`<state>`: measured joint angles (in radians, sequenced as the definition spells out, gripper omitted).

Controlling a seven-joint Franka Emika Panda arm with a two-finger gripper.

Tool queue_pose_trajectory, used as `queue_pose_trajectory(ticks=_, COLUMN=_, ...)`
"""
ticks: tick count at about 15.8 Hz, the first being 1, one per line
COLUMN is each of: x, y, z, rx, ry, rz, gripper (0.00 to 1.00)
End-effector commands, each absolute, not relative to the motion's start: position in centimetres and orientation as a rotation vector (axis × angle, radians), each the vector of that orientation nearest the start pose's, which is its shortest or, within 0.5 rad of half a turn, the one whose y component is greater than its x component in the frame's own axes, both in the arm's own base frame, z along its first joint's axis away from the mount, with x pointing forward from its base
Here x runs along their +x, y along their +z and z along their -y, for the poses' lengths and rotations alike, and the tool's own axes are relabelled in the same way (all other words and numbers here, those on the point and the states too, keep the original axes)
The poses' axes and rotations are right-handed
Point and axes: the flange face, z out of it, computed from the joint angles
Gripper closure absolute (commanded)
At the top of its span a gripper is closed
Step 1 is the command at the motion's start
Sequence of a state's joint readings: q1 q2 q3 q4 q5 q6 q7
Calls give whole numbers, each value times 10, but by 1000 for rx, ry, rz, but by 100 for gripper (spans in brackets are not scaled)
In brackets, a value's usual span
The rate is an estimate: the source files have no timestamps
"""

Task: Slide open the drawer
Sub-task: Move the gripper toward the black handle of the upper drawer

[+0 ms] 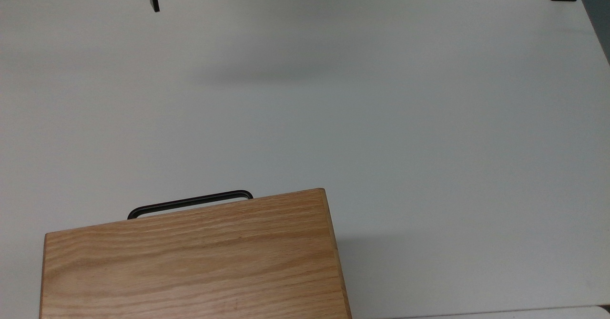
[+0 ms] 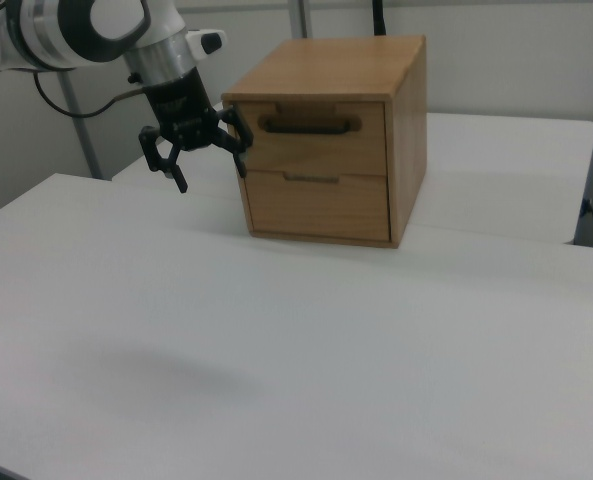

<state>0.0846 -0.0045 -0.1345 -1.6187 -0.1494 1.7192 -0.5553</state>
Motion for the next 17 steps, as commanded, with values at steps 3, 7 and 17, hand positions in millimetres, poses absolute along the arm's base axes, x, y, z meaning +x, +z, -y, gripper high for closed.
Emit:
queue_pose_trajectory(ticks=3, x=586, y=603, z=19, rx=-3211, ry=-138, rz=925, gripper=0)
queue_pose_trajectory(ticks=7, x=582, y=598, z=20, rx=-3227, ry=-76, rz=792, gripper=0)
queue_pose_trajectory(ticks=17, x=624, y=597, z=22, rx=-3184, ry=-393, rz=1380, gripper=0)
